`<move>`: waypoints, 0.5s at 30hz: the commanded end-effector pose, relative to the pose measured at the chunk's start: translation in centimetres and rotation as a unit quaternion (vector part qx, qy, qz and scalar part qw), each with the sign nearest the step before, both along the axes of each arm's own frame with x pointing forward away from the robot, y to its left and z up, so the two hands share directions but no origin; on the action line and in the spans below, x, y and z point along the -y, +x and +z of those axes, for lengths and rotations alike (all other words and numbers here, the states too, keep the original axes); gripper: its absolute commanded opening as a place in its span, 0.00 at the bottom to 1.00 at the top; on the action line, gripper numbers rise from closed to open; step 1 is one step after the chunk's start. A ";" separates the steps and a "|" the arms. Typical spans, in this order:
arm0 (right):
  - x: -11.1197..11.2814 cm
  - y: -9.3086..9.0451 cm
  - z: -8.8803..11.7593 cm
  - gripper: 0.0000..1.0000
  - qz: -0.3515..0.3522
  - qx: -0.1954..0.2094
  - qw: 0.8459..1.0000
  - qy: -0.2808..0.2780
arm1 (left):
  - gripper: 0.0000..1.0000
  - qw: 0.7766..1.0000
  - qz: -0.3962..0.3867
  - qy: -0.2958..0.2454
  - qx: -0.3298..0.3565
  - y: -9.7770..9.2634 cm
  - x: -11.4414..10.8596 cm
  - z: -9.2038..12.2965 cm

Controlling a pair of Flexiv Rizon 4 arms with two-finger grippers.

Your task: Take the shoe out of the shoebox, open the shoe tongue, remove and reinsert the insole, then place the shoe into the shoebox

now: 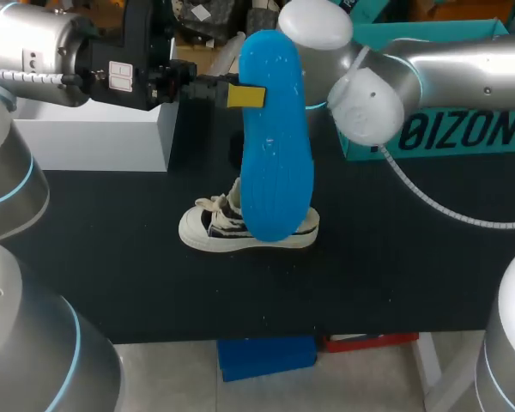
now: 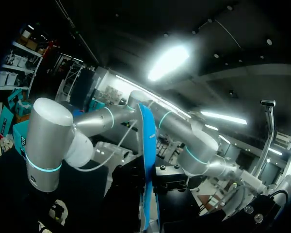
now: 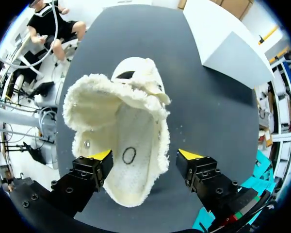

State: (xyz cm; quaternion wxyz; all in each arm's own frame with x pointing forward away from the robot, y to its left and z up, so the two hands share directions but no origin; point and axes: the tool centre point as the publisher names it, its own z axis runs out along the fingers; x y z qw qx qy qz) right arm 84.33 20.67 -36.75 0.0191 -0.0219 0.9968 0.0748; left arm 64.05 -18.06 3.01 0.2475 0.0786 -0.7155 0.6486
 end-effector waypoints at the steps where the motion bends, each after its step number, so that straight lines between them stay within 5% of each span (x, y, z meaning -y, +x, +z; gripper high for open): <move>1: -1.5 0.6 -0.8 0.83 0.000 -0.001 0.994 -0.112 | 0.00 1.000 0.001 0.000 0.000 0.0 0.1 -0.1; 10: -2.4 0.6 -1.7 0.80 0.002 -0.009 0.995 -0.095 | 0.00 1.000 0.001 0.000 0.000 0.0 0.1 -0.1; 15: -2.3 0.4 -2.7 0.52 -0.006 -0.012 0.997 -0.074 | 0.00 1.000 0.001 0.000 0.000 0.0 0.1 -0.1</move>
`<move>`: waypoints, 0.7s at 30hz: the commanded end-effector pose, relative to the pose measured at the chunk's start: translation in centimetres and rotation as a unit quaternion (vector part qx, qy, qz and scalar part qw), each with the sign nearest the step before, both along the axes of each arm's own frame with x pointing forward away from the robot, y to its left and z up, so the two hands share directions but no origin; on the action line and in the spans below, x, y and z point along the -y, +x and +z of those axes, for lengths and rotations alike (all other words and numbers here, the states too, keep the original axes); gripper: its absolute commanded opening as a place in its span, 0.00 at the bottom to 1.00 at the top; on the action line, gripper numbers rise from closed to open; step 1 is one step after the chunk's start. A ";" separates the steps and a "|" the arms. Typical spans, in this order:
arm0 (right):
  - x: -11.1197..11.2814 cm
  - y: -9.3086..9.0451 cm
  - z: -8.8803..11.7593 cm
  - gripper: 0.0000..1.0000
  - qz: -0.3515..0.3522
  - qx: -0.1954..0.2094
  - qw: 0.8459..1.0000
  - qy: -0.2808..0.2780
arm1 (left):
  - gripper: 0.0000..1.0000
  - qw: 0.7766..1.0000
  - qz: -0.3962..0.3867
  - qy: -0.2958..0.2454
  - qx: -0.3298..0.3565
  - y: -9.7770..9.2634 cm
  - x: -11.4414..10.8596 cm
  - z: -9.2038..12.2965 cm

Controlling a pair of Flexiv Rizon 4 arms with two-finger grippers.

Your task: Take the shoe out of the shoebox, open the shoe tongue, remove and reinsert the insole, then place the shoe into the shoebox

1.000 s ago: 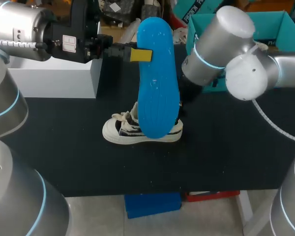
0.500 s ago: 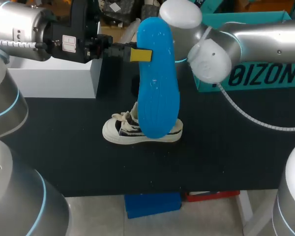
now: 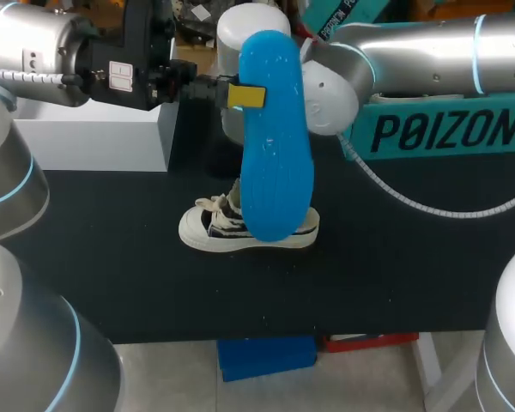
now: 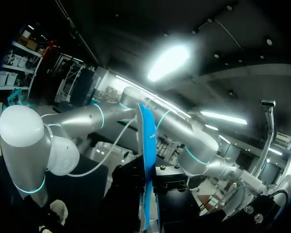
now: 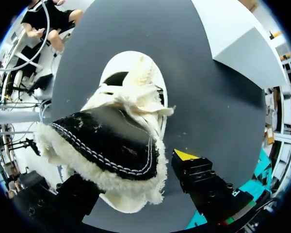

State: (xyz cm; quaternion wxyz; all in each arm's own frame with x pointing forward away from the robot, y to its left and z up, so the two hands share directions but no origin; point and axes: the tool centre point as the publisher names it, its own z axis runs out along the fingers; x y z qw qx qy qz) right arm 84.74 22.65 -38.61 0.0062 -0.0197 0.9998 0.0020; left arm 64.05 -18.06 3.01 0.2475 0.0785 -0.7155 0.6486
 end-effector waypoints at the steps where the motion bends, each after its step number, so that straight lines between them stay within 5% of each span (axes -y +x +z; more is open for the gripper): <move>1: -0.3 -0.1 -1.0 0.49 -0.005 -0.002 1.000 0.002 | 0.00 1.000 0.001 0.000 0.000 0.0 0.1 -0.1; 7: -0.3 -0.2 -1.8 0.42 -0.007 -0.005 1.000 0.020 | 0.00 1.000 0.001 0.000 0.000 0.0 0.1 -0.1; 10: -0.3 -0.2 -2.1 0.22 -0.003 -0.010 0.999 0.032 | 0.00 1.000 0.001 0.000 0.000 0.0 0.1 -0.1; 11: -0.2 -0.2 -2.2 0.00 0.000 -0.018 0.999 0.034 | 0.00 1.000 0.001 0.000 0.000 0.0 0.1 -0.1; 21: -0.2 -0.2 -2.2 0.00 0.000 -0.018 0.999 0.034 | 0.00 1.000 0.001 0.000 0.000 0.0 0.1 -0.1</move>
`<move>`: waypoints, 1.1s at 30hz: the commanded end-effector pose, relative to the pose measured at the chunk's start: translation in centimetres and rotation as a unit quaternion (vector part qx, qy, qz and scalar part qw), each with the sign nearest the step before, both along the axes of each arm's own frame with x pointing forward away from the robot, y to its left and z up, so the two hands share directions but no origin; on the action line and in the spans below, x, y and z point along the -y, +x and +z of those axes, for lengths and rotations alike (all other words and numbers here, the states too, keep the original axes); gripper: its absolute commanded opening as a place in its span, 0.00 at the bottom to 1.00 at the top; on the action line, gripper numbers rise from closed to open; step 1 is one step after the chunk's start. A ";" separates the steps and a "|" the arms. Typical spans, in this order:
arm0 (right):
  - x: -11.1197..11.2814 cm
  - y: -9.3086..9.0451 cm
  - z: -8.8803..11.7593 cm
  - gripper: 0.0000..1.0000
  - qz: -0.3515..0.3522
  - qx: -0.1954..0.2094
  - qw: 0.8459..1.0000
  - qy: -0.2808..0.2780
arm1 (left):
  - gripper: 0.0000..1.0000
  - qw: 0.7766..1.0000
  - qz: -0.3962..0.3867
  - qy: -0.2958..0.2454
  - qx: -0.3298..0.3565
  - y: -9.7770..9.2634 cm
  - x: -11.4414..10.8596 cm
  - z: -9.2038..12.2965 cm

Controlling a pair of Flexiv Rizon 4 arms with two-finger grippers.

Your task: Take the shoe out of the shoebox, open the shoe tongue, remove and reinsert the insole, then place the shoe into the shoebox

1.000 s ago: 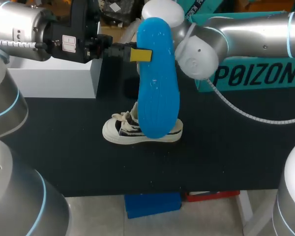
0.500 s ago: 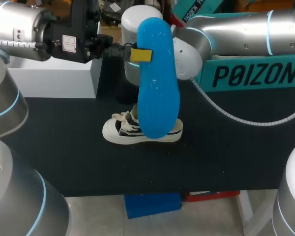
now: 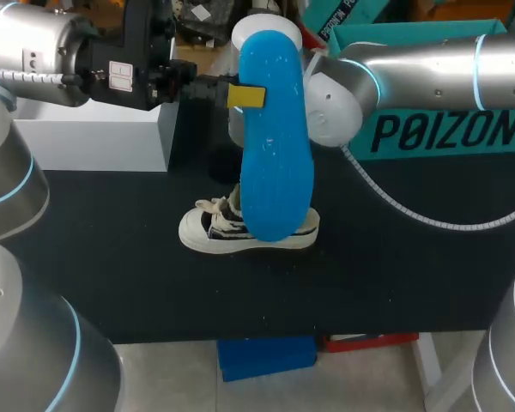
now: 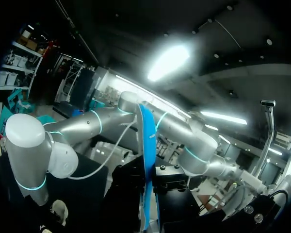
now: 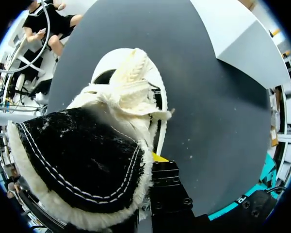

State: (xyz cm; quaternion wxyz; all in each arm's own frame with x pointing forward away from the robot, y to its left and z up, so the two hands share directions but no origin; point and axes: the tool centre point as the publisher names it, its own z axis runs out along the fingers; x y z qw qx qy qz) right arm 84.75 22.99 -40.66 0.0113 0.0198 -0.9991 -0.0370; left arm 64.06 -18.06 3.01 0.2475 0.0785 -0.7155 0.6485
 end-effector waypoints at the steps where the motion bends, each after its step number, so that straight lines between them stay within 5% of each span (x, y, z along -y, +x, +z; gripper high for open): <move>1: 0.1 -0.2 -0.1 0.00 0.000 0.000 1.000 0.000 | 0.00 1.000 0.001 0.000 0.000 0.0 0.1 -0.1; 17: 0.1 -0.2 -0.1 0.00 0.000 0.000 1.000 0.000 | 0.00 1.000 0.001 0.000 0.000 0.0 0.1 -0.1; 20: 1.3 0.5 4.3 0.00 -0.022 0.051 0.998 -0.038 | 0.00 1.000 0.001 0.000 0.000 0.0 0.1 -0.1; 24: 2.9 0.3 9.6 0.00 -0.069 0.061 0.993 -0.069 | 0.00 1.000 0.001 0.000 0.000 0.0 0.1 -0.1; 29: 4.6 0.8 12.5 0.00 -0.192 0.038 0.972 -0.129 | 0.00 1.000 0.001 0.000 0.000 0.0 0.1 -0.1; 33: 5.6 1.7 13.2 0.00 -0.337 0.022 0.931 -0.138 | 0.00 1.000 0.001 0.000 0.000 0.0 0.1 -0.1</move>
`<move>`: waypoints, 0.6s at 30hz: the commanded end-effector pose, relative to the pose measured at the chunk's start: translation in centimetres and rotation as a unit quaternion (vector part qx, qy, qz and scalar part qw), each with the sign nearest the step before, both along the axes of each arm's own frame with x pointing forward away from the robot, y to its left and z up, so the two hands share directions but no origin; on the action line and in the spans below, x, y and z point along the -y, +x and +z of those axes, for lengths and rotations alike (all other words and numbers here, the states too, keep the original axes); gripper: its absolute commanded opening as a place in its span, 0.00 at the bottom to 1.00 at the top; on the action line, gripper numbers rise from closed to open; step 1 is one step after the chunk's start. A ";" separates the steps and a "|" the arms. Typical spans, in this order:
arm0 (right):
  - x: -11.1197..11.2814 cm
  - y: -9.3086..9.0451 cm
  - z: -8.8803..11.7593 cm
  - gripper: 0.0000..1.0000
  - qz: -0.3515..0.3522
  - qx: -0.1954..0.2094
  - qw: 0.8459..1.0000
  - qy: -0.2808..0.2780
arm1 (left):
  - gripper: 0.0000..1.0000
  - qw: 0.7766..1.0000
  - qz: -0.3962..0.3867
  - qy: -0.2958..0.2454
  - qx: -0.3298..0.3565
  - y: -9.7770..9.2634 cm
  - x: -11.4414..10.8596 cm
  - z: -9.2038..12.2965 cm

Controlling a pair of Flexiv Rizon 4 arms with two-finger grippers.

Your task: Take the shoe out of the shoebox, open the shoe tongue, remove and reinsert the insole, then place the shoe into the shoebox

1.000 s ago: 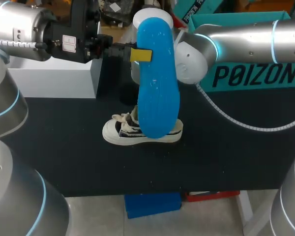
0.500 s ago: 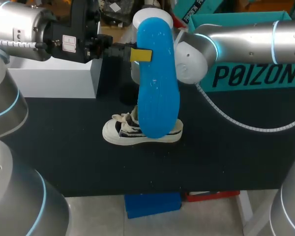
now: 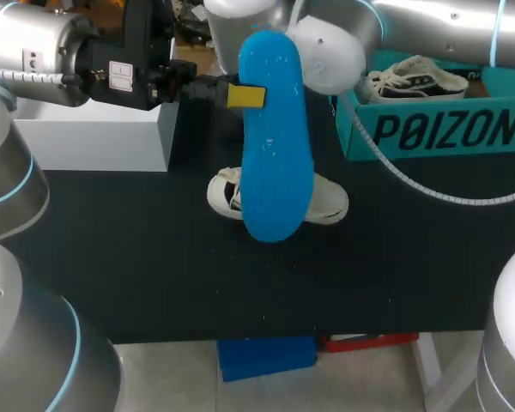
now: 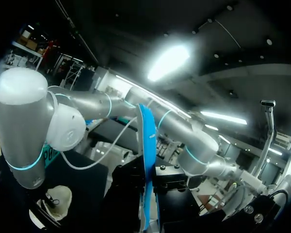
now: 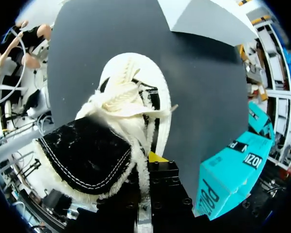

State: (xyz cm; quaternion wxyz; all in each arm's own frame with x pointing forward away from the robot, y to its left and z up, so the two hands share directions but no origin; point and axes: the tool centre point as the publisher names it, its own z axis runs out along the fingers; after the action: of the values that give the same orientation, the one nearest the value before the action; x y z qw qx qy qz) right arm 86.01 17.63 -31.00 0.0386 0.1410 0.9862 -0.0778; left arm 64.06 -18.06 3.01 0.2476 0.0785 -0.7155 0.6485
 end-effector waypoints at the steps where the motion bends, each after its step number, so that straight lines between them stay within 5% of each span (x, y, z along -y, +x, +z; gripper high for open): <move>1: 0.5 0.7 3.6 0.00 -0.223 0.000 0.975 -0.015 | 0.00 1.000 0.001 0.000 0.000 0.0 0.1 -0.1; 8: 1.7 2.2 3.9 0.00 -0.494 0.033 0.869 0.020 | 0.00 1.000 0.001 0.000 0.000 0.0 0.1 -0.1; 18: 2.4 2.5 4.6 0.00 -0.643 0.040 0.761 0.073 | 0.00 1.000 0.001 0.000 0.000 0.0 0.1 -0.1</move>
State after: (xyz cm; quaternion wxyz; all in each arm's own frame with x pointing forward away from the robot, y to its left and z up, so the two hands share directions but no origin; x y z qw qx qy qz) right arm 88.70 15.55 -26.70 0.0269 0.4373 0.8960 -0.0716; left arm 64.06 -18.05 3.01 0.2476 0.0785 -0.7156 0.6485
